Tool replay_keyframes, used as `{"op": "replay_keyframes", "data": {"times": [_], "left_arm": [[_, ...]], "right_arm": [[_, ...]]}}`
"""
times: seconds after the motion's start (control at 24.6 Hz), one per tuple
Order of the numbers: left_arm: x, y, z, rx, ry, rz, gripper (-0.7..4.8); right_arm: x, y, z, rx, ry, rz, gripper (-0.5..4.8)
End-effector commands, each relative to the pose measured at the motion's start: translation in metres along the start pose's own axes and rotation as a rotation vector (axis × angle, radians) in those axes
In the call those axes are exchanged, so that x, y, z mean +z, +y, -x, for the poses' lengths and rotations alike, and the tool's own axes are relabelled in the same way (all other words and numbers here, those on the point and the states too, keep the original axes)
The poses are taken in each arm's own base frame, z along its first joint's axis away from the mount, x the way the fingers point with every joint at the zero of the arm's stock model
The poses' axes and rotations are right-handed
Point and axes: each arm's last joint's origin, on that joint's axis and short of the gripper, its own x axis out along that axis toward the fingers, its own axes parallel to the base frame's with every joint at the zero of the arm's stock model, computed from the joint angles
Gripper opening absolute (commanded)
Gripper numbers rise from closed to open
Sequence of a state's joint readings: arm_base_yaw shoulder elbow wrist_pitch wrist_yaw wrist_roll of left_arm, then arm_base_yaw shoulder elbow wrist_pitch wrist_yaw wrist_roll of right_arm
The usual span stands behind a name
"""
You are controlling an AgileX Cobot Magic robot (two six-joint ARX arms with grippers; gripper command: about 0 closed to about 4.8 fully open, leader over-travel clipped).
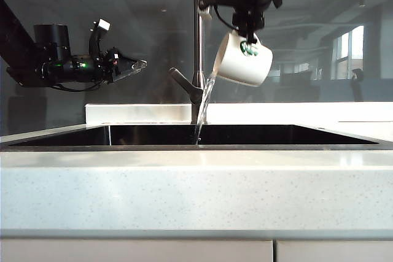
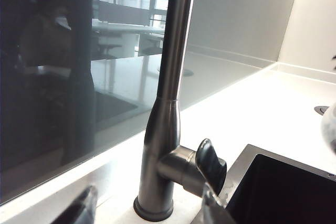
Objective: Pick up the mug next to the sink, go to the faucet to get some water, pour the water into the sink, and finally put the mug back to its place.
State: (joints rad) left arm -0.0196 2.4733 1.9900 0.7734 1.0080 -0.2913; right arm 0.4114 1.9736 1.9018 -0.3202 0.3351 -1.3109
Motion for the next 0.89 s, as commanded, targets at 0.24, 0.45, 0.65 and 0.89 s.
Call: {"op": "replay_keyframes", "data": {"times": [0.24,0.45,0.65,0.89], "left_arm": [[0.007,0.001,0.003,-0.005,-0.01,0.02,2.51],[0.007,0.001,0.003,-0.011,-0.009,0.042,2.51],[0.008,0.0,0.004,-0.023,-0.008,0.039,2.51],[0.009,0.001,0.005,-0.022,-0.016,0.048,2.51]], "right_arm": [[0.006,-0.021,0.034,-0.034,-0.027,0.039,-0.05],[0.009,-0.026,0.043,-0.054,-0.041,0.11,-0.05],[0.009,-0.027,0.045,-0.066,-0.031,0.165,-0.05],[0.008,-0.028,0.045,-0.079,0.008,0.236,-0.05]]}}
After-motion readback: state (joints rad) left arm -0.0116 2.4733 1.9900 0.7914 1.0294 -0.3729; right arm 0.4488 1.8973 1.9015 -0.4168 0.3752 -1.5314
